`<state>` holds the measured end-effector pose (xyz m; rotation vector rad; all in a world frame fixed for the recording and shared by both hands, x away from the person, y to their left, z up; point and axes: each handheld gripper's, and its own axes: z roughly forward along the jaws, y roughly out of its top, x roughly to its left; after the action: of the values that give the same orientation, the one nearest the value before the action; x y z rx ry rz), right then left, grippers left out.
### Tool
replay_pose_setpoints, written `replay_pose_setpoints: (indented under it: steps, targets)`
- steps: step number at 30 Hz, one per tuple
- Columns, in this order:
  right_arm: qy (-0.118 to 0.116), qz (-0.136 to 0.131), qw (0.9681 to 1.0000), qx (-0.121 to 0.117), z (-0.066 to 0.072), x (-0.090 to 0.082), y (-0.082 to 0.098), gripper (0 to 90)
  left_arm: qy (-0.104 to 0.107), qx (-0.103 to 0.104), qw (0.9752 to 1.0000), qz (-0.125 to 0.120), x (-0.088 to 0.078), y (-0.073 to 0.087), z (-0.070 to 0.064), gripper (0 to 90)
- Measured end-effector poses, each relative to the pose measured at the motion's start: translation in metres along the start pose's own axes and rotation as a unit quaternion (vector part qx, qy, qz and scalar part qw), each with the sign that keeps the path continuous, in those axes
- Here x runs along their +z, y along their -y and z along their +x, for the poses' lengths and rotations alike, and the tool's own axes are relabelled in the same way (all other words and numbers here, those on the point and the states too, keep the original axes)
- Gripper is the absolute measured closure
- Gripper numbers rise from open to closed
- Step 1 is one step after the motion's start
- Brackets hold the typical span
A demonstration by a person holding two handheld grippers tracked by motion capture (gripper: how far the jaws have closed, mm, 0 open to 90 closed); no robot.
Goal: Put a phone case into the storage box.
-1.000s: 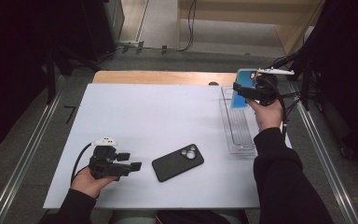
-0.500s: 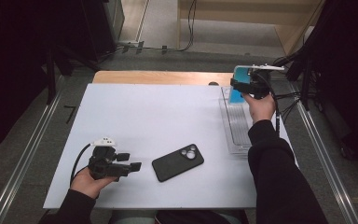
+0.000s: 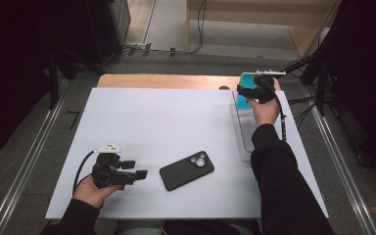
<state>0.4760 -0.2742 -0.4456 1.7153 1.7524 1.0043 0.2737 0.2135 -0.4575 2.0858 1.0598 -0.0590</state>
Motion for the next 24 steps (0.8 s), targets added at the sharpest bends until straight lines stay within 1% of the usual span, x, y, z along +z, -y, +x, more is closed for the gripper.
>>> replay_pose_setpoints:
  steps: [1,4,6,9,13,14,17,24]
  targets:
    - [0.002,-0.001,1.0,-0.004,0.0,0.002,0.0,14.1,0.0,0.0,1.0,0.0,0.0,0.0,0.0,28.9]
    - [0.007,-0.003,1.0,-0.001,-0.001,0.005,0.0,13.8,0.002,-0.001,1.0,0.0,0.001,0.0,-0.001,28.9]
    - [0.019,-0.005,0.9998,0.001,-0.002,0.006,0.0,13.8,0.003,-0.001,1.0,0.001,0.001,0.0,0.0,28.9]
    - [0.007,-0.01,0.9999,0.007,-0.003,0.008,0.001,13.6,0.002,-0.002,1.0,0.002,0.001,0.0,0.0,28.9]
    - [0.011,-0.008,0.9999,-0.003,-0.003,0.012,0.002,12.9,0.002,-0.002,1.0,0.0,0.001,0.0,-0.001,28.9]
    - [0.01,-0.013,0.9999,-0.004,-0.004,0.013,0.002,10.9,0.002,-0.002,1.0,0.0,0.001,0.0,0.0,28.9]
    - [0.008,-0.021,0.9997,-0.003,-0.003,0.013,0.001,10.9,0.001,-0.003,1.0,0.001,0.001,0.0,0.0,28.9]
    - [0.008,-0.009,0.9999,-0.008,0.0,0.015,0.003,10.5,0.001,-0.003,1.0,0.0,0.0,0.0,0.001,28.9]
